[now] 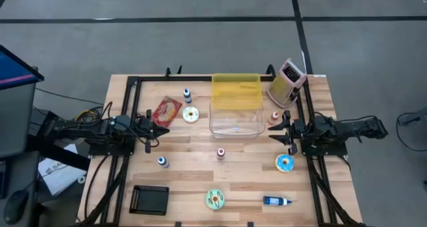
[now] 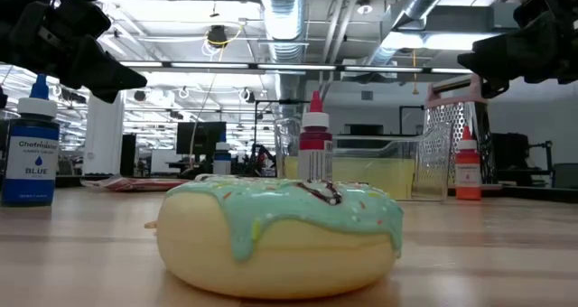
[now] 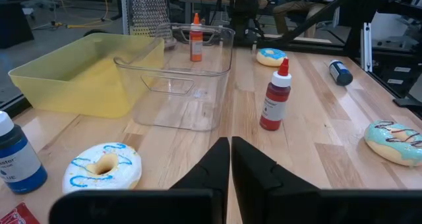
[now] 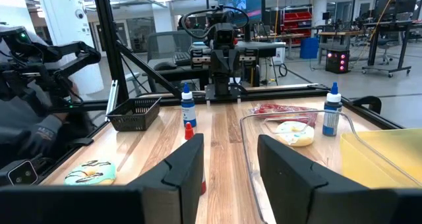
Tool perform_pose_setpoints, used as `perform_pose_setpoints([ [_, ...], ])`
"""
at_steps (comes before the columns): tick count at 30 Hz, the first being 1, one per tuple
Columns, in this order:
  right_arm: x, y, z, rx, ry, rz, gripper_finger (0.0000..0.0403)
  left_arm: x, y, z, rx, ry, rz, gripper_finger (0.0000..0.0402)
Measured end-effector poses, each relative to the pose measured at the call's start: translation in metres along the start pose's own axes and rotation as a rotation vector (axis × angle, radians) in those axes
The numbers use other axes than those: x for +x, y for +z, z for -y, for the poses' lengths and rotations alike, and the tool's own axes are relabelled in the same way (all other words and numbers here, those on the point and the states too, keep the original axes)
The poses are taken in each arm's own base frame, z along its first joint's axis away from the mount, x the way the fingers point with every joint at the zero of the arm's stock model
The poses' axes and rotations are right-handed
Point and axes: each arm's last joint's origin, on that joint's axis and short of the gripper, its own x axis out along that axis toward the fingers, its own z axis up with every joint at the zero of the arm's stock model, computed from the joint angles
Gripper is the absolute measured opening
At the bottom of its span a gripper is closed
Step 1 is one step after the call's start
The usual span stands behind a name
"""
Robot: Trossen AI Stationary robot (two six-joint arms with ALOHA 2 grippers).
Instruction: Pick & Place Food Item
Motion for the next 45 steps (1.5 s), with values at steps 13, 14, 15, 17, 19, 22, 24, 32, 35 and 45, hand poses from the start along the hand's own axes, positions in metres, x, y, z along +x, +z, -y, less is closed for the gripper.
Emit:
perform_pose_setpoints([
  [13, 0.0, 0.0, 0.0, 0.0, 0.0, 0.0, 0.0136, 0.0, 0.0, 0.0, 0.0, 0.0, 0.0, 0.0011],
  [14, 0.0, 0.0, 0.0, -0.001, -0.005, 0.001, 0.0136, 0.0, 0.0, 0.0, 0.0, 0.0, 0.0, 0.0011],
  [15, 0.0, 0.0, 0.001, 0.0, -0.021, 0.005, 0.0136, 0.0, 0.0, 0.0, 0.0, 0.001, 0.0, 0.0011],
  [17, 0.0, 0.001, 0.002, 0.001, -0.059, 0.014, 0.0136, 0.0, 0.0, 0.0, 0.0, 0.0, 0.0, 0.0011],
  [19, 0.0, 0.001, 0.002, 0.001, -0.079, 0.018, 0.0136, 0.0, 0.0, 0.0, 0.001, 0.0, 0.0, 0.0011],
  [22, 0.0, 0.001, 0.002, 0.001, -0.082, 0.018, 0.0136, 0.0, 0.0, 0.0, 0.055, 0.001, 0.003, 0.0011],
  [24, 0.0, 0.002, 0.003, -0.005, -0.108, 0.023, 0.0136, 0.0, 0.001, 0.0, 0.057, 0.0, 0.01, 0.0011],
  [32, 0.0, 0.007, 0.003, 0.121, -0.104, 0.081, 0.0136, 0.0, 0.002, 0.0, 0.052, -0.001, 0.019, 0.0011],
  [35, -0.001, 0.014, 0.002, 0.246, -0.08, 0.16, 0.0136, 0.0, 0.002, 0.0, 0.052, -0.001, 0.019, 0.0011],
  [45, -0.002, 0.018, -0.003, 0.548, 0.113, 0.161, 0.0136, -0.001, 0.016, 0.001, -0.115, -0.021, 0.164, 0.0011],
])
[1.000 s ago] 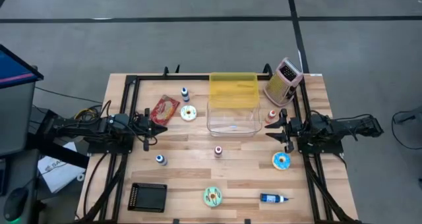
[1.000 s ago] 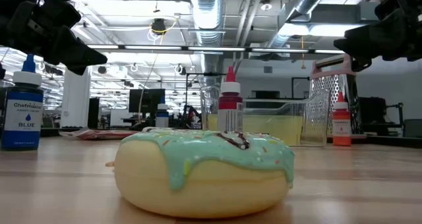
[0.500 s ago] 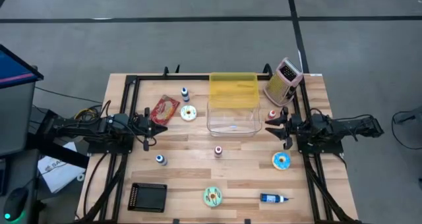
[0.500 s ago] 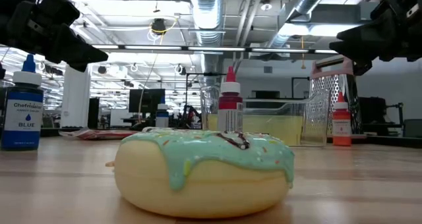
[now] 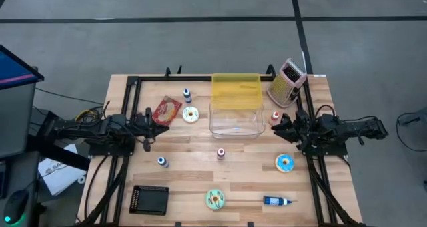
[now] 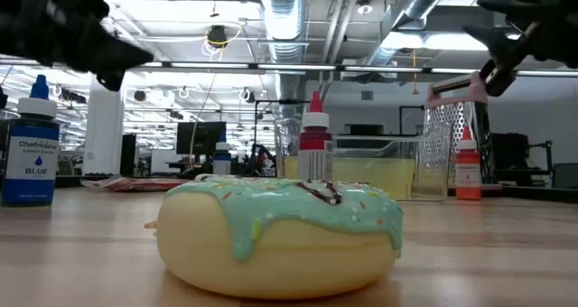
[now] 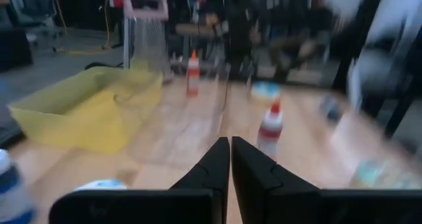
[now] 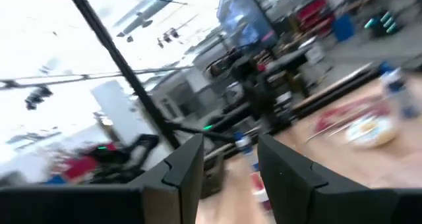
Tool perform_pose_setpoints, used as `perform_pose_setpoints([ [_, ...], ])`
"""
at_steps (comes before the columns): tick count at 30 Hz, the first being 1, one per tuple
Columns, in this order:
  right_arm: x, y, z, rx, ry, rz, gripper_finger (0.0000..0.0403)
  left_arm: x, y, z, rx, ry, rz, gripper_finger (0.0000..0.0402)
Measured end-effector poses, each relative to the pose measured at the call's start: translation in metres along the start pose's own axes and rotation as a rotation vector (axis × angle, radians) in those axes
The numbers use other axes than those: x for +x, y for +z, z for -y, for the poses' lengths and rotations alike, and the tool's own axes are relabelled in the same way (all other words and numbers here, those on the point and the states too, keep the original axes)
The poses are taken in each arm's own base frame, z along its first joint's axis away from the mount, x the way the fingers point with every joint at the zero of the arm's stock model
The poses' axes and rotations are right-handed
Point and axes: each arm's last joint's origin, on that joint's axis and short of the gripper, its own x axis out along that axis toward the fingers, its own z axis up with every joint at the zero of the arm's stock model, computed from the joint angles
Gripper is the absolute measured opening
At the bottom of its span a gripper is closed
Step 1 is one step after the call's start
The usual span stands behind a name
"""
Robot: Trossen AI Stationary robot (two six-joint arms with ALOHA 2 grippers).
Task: Pick & Place Food Item
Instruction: Put the orange food coloring bottle into the transparent bin
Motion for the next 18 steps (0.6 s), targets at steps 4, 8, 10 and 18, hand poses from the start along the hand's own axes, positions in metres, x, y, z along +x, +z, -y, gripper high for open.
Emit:
perform_pose_setpoints([
  [4, 0.0, 0.0, 0.0, 0.023, 0.005, -0.009, 0.0136, -0.001, 0.012, 0.002, -0.214, -0.033, 0.119, 0.0011],
  [8, 0.001, 0.001, 0.001, 0.009, -0.041, 0.003, 0.0136, -0.004, 0.029, 0.004, -0.257, -0.081, 0.288, 0.0011],
  [10, 0.001, 0.008, -0.002, -0.013, -0.07, 0.003, 0.0136, -0.005, 0.032, 0.005, -0.267, -0.092, 0.325, 0.0011],
  [18, 0.009, 0.052, -0.032, -0.144, -0.287, -0.183, 0.0136, -0.004, 0.034, 0.006, -0.313, -0.118, 0.34, 0.0011],
])
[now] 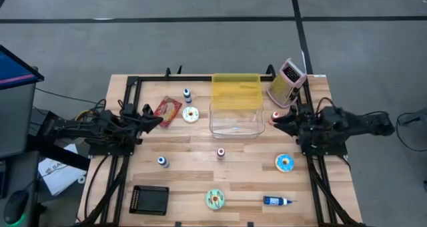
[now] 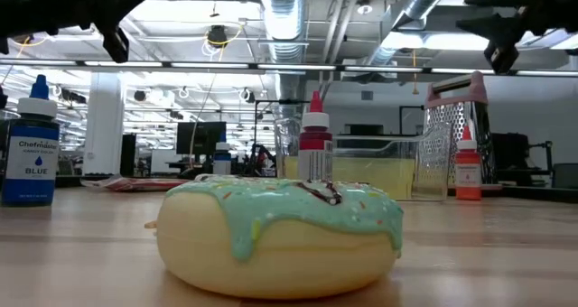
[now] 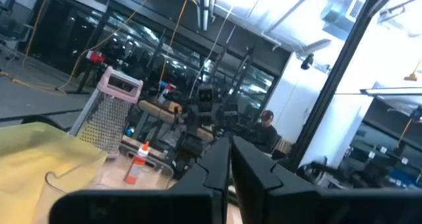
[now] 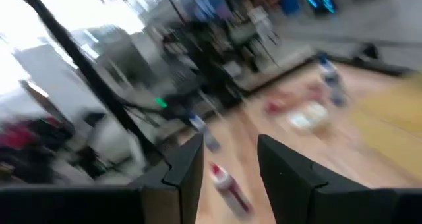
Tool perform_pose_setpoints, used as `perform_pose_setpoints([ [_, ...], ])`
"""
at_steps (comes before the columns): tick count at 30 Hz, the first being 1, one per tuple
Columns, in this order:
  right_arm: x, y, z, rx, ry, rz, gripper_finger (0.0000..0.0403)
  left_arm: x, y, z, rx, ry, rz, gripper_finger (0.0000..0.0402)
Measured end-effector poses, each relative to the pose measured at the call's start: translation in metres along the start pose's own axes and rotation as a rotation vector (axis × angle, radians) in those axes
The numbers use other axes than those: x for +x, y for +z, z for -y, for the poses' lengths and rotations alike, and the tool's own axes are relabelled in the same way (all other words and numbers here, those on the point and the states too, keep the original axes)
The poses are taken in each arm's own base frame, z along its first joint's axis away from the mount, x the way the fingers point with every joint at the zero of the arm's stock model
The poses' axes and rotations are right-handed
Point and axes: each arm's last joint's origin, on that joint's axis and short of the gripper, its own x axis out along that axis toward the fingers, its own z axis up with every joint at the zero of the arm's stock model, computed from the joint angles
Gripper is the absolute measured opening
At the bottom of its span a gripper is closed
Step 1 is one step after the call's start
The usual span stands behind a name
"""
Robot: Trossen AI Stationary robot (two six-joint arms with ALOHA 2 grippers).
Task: Pick & Place Food Item
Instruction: Put the orange food coloring bottle into the transparent bin
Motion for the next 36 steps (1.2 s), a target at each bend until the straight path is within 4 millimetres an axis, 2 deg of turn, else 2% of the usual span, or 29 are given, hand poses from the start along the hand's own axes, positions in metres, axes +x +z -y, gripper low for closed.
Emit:
perform_pose_setpoints([
  [4, 0.009, 0.021, -0.012, -0.054, -0.224, -0.197, 0.0136, 0.003, 0.0, 0.001, 0.044, -0.005, 0.012, 0.0011],
  [9, 0.031, 0.046, -0.027, -0.082, -0.516, -0.474, 0.0136, 0.009, 0.004, 0.003, 0.063, -0.028, 0.067, 0.0011],
  [14, 0.063, 0.049, -0.029, -0.095, -0.871, -0.841, 0.0136, 0.015, -0.002, 0.004, 0.074, -0.078, 0.021, 0.0011],
  [17, 0.082, 0.044, -0.025, -0.119, -1.019, -0.981, 0.0138, 0.019, -0.004, 0.005, 0.068, -0.117, 0.006, 0.0011],
  [20, 0.093, 0.044, -0.018, -0.109, -1.07, -1.01, 0.0144, 0.022, -0.005, 0.006, 0.046, -0.135, 0.011, 0.0011],
  [23, 0.096, 0.05, -0.009, -0.07, -1.077, -0.975, 0.0155, 0.024, -0.005, 0.007, 0.029, -0.154, 0.019, 0.0011],
  [31, 0.076, 0.072, 0.005, 0.101, -1.062, -0.865, 0.0196, 0.027, -0.007, 0.015, 0.021, -0.223, 0.042, 0.0011],
  [36, 0.07, 0.062, 0.025, 0.233, -1.051, -0.886, 0.0212, 0.026, -0.006, 0.02, 0.038, -0.258, 0.055, 0.0011],
])
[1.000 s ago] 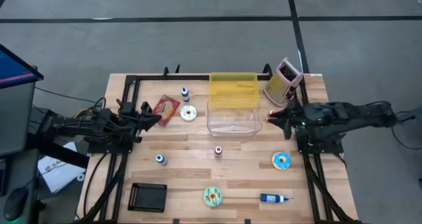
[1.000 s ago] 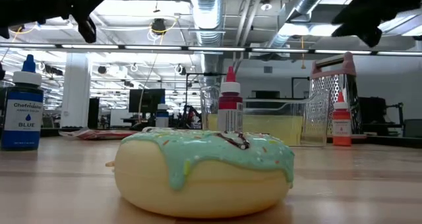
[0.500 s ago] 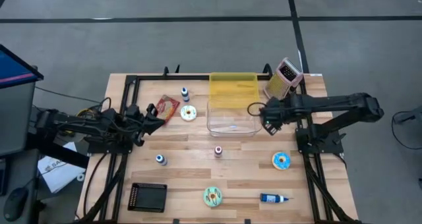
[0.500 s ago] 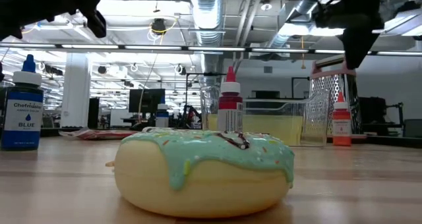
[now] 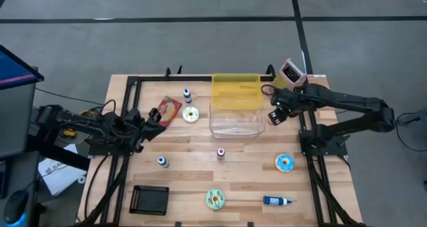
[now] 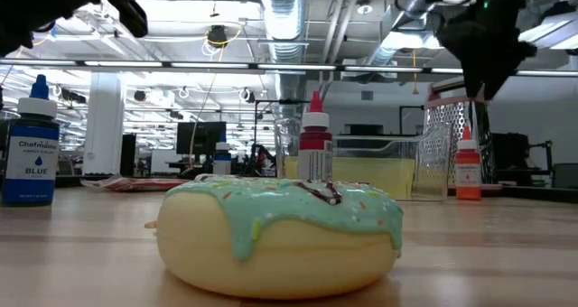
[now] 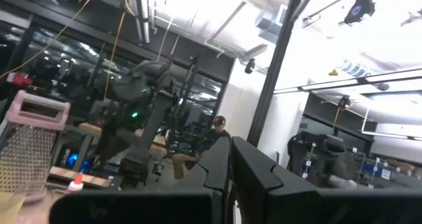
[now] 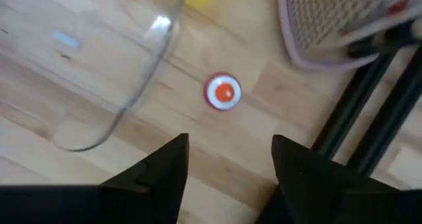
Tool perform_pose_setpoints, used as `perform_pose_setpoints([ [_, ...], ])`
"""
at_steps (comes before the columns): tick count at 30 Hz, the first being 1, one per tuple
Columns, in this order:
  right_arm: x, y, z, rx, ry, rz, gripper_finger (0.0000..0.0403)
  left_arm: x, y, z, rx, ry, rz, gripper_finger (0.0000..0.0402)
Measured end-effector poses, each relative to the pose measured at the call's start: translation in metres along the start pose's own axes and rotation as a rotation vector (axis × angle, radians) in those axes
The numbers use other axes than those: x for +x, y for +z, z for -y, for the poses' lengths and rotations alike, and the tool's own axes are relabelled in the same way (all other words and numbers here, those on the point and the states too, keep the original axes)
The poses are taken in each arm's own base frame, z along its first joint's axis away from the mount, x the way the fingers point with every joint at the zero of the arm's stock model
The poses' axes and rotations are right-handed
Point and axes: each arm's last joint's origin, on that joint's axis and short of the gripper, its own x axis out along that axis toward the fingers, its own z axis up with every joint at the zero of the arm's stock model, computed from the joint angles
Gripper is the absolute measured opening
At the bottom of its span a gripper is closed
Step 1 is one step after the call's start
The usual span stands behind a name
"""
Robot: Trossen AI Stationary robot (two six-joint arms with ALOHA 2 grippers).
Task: Pick & Place Food Item
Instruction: Put the orange food coloring bottle into the transparent bin
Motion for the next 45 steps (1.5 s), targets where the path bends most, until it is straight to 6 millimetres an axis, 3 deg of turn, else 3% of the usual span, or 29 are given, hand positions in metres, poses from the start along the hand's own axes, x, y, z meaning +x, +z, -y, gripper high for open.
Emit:
perform_pose_setpoints([
  [6, 0.033, 0.007, 0.005, 0.022, 0.002, -0.023, 0.0219, 0.0, 0.001, 0.001, 0.016, -0.009, 0.01, 0.0011],
  [23, 0.066, 0.026, -0.008, -0.067, -0.037, -0.081, 0.0219, 0.0, 0.001, 0.001, 0.016, -0.009, 0.011, 0.0011],
  [45, 0.067, 0.03, -0.003, -0.1, -0.04, -0.079, 0.0219, 0.0, 0.001, 0.001, 0.013, -0.008, 0.011, 0.0011],
])
